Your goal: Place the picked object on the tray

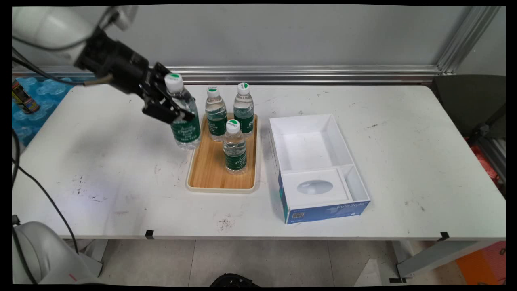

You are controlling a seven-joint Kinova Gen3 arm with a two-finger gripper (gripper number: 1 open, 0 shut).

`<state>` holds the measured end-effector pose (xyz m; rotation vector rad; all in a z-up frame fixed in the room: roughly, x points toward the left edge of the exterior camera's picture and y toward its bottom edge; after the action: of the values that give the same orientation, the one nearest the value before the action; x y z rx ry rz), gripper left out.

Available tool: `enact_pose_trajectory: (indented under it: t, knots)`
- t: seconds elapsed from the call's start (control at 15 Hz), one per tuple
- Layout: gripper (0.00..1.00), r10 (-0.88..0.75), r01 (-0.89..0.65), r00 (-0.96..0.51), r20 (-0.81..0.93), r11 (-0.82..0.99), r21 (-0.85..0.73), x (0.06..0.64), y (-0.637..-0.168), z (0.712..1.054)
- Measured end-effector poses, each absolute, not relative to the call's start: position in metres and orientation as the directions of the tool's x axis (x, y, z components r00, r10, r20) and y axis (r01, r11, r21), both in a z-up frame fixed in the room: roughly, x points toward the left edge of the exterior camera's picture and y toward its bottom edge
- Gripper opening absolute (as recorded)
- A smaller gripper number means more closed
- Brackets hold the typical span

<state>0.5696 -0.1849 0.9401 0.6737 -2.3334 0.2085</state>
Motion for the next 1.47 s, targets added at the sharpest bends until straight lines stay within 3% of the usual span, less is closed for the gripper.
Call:
enact_pose_trajectory:
  t: [0.67, 1.33, 1.4, 1.47]
  knots:
    - [0.00, -0.394, -0.498, -0.642, 0.658, 0.866, 0.033, 0.559, -0.203, 0.853]
    - [0.00, -0.379, -0.475, -0.655, 0.653, 0.879, 0.034, 0.556, -0.214, 0.808]
    - [1.00, -0.376, -0.471, -0.657, 0.654, 0.881, 0.034, 0.557, -0.214, 0.806]
    - [1.00, -0.372, -0.468, -0.657, 0.655, 0.883, 0.033, 0.557, -0.214, 0.804]
